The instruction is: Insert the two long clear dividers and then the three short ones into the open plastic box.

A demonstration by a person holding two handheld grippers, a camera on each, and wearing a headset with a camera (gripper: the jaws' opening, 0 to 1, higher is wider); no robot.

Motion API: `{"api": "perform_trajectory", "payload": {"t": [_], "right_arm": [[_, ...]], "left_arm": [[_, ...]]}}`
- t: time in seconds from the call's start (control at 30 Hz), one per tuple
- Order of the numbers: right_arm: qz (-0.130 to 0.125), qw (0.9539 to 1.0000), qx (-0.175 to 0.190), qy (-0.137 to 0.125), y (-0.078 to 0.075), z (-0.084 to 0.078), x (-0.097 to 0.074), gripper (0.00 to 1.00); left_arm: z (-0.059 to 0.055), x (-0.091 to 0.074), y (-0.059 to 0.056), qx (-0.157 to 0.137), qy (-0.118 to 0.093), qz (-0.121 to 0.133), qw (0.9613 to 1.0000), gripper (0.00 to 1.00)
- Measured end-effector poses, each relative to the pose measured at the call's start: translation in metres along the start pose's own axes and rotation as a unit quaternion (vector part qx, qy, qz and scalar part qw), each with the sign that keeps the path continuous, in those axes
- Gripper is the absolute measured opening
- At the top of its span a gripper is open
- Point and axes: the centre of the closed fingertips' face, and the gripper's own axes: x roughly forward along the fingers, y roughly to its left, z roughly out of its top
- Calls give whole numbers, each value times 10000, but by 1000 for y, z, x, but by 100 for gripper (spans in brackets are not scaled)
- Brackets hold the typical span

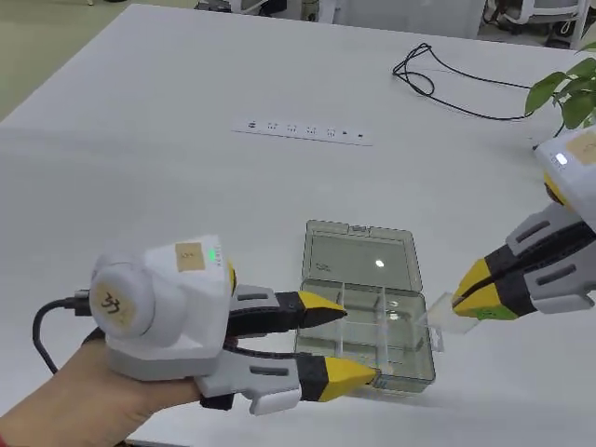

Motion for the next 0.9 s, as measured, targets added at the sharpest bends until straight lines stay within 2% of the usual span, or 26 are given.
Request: {"api": "perform_trajectory", "payload": {"t": [0.27,0.5,0.6,0.7,0.9], "right_arm": [[-203,9996,-39,210,-24,-13,20,2],[-233,9990,-71,380,-34,-24,46,2],[-196,9988,-78,445,-34,-28,54,2],[-197,9983,-99,537,-40,-37,64,2],[-157,9984,-52,549,-39,-37,69,2]], "left_arm": [[-24,-5,17,101,282,212,9993,53],[-39,-7,27,49,444,337,9984,67],[-43,-8,30,-84,435,376,9983,73],[-45,-9,31,-94,461,409,9981,76],[-44,-9,32,-131,410,413,9982,82]]}}
